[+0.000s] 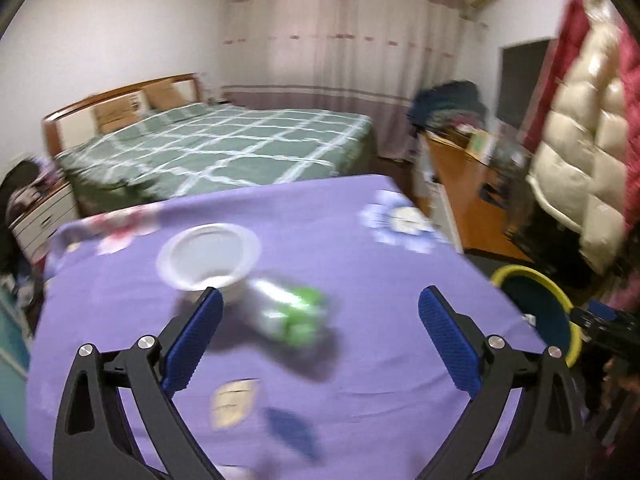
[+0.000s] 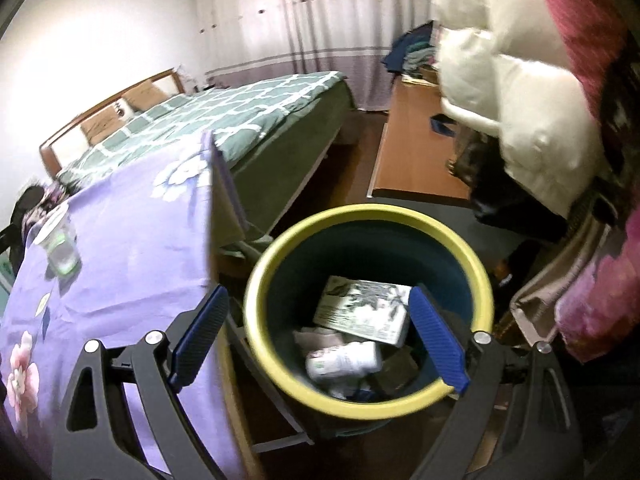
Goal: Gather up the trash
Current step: 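Carry the paper box over the bin and release it with the left gripper, then move the right gripper to the clear green-banded cup and grasp it, then carry the clear cup over the bin and release it with the right gripper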
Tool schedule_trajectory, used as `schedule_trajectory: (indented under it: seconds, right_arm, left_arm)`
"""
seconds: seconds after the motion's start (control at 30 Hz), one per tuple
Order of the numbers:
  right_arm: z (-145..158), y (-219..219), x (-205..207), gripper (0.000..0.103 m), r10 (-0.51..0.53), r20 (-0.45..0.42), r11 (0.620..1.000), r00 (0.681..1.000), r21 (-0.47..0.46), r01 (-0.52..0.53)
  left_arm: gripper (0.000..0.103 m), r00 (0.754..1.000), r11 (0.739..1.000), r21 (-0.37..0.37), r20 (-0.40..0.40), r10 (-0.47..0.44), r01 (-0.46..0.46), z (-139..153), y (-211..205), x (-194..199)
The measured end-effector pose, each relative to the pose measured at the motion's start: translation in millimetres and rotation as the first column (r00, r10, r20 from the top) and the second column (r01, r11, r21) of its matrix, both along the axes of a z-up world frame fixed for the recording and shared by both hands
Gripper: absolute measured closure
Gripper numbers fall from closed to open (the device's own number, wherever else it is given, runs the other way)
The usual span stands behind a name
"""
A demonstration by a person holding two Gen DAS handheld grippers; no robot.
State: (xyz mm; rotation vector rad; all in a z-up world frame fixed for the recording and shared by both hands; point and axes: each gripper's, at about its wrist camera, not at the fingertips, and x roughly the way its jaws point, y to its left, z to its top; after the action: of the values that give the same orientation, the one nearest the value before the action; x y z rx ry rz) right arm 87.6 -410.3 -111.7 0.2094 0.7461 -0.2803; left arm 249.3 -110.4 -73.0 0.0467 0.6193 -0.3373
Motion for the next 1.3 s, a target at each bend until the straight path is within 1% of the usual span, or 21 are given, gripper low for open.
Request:
schedule_trajectory:
  seconds: [0.07, 0.13, 0.2, 0.27, 0.37, 0.43, 0.5, 0.57, 0.6, 0.67, 0.7, 0.8, 0.83, 0.97, 1.0, 1.07, 1.1, 1.13, 1.3]
  right_arm:
    - [2.8, 15.5, 8.5, 0.016, 0.037, -0.003, 0.999, 0.999, -0.004, -0.037]
    - [5.8, 30.6, 17.2, 0.016, 0.071, -0.004, 0.997, 0.997, -0.005, -0.071]
    - [9.1, 46.7, 26.5, 0.016, 0.112, -0.002, 0.994, 0.994, -0.006, -0.112]
    - [13.7, 68.2, 39.1, 0.016, 0.172, 0.005, 0.985, 0.985, 0.008, -0.172]
    - [19.2, 100.8, 56.4, 0.016, 0.250, 0.017, 0.968, 0.968, 0.014, -0.250]
    - [22.6, 128.7, 71.4, 0.016, 0.320, 0.021, 0.947, 0.947, 0.012, -0.320]
    - [24.1, 155.6, 85.9, 0.016, 0.395, 0.023, 0.918, 0.919, 0.020, -0.395]
    - [24.2, 187.6, 103.7, 0.015, 0.474, 0.024, 0.880, 0.880, 0.024, -0.475]
    - [23.6, 199.0, 109.7, 0.015, 0.496, 0.020, 0.868, 0.868, 0.021, -0.497]
    - [21.7, 224.2, 123.4, 0.014, 0.558, 0.021, 0.829, 0.830, 0.017, -0.558]
    - [20.8, 235.0, 130.7, 0.013, 0.583, 0.023, 0.812, 0.812, 0.014, -0.583]
    - [12.0, 261.9, 155.6, 0.012, 0.631, -0.007, 0.775, 0.775, 0.013, -0.631]
    - [7.3, 267.5, 163.6, 0.012, 0.643, -0.021, 0.766, 0.766, 0.019, -0.642]
    - [-13.4, 274.2, 188.8, 0.012, 0.647, -0.070, 0.763, 0.760, 0.070, -0.643]
    - [-16.9, 275.4, 192.1, 0.013, 0.644, -0.079, 0.765, 0.761, 0.079, -0.640]
    - [-23.7, 277.1, 195.7, 0.030, 0.648, -0.089, 0.761, 0.756, 0.100, -0.641]
    - [-26.6, 277.8, 196.5, 0.045, 0.652, -0.097, 0.758, 0.752, 0.107, -0.643]
    - [-29.7, 278.6, 196.6, 0.053, 0.657, -0.103, 0.754, 0.747, 0.115, -0.647]
    - [-29.4, 271.3, 187.2, 0.054, 0.647, -0.082, 0.761, 0.758, 0.132, -0.635]
  left_arm:
    - [0.006, 0.998, 0.998, -0.011, 0.005, 0.070, -0.069, -2.1, 34.0, 8.1]
    - [0.006, 0.993, 0.993, -0.011, 0.013, 0.119, -0.119, -4.3, 59.5, 15.6]
    - [0.006, 0.982, 0.983, 0.015, 0.032, 0.184, -0.185, -8.8, 84.8, 23.6]
    - [0.006, 0.973, 0.974, 0.026, 0.040, 0.226, -0.227, -13.1, 103.0, 29.0]
    - [0.006, 0.955, 0.955, -0.003, 0.039, 0.296, -0.296, -20.9, 133.1, 32.9]
    - [0.006, 0.941, 0.941, -0.034, 0.026, 0.338, -0.337, -28.4, 153.6, 34.1]
    - [0.006, 0.927, 0.925, -0.053, -0.003, 0.376, -0.376, -34.3, 169.2, 36.8]
    - [0.005, 0.906, 0.902, -0.091, -0.035, 0.421, -0.422, -37.3, 189.0, 40.1]
    - [0.005, 0.900, 0.894, -0.104, -0.044, 0.433, -0.435, -39.1, 193.4, 41.7]
    - [0.005, 0.889, 0.881, -0.123, -0.084, 0.449, -0.457, -45.8, 205.2, 46.1]
    - [0.005, 0.888, 0.879, -0.128, -0.095, 0.450, -0.459, -47.9, 206.8, 46.2]
    - [0.005, 0.891, 0.883, -0.130, -0.124, 0.437, -0.452, -55.4, 205.3, 49.7]
    - [0.005, 0.893, 0.887, -0.122, -0.125, 0.431, -0.445, -57.3, 202.9, 51.3]
    - [0.005, 0.904, 0.901, -0.093, -0.112, 0.413, -0.424, -59.8, 189.7, 54.0]
    - [0.005, 0.905, 0.903, -0.089, -0.110, 0.410, -0.420, -58.5, 186.5, 53.1]
    - [0.005, 0.910, 0.908, -0.084, -0.103, 0.402, -0.411, -56.5, 181.6, 50.4]
    - [0.005, 0.911, 0.909, -0.084, -0.100, 0.400, -0.408, -56.6, 180.5, 50.4]
    - [0.005, 0.912, 0.909, -0.085, -0.099, 0.399, -0.407, -56.7, 180.0, 50.6]
    - [0.005, 0.911, 0.909, -0.091, -0.109, 0.397, -0.407, -58.3, 181.0, 51.4]
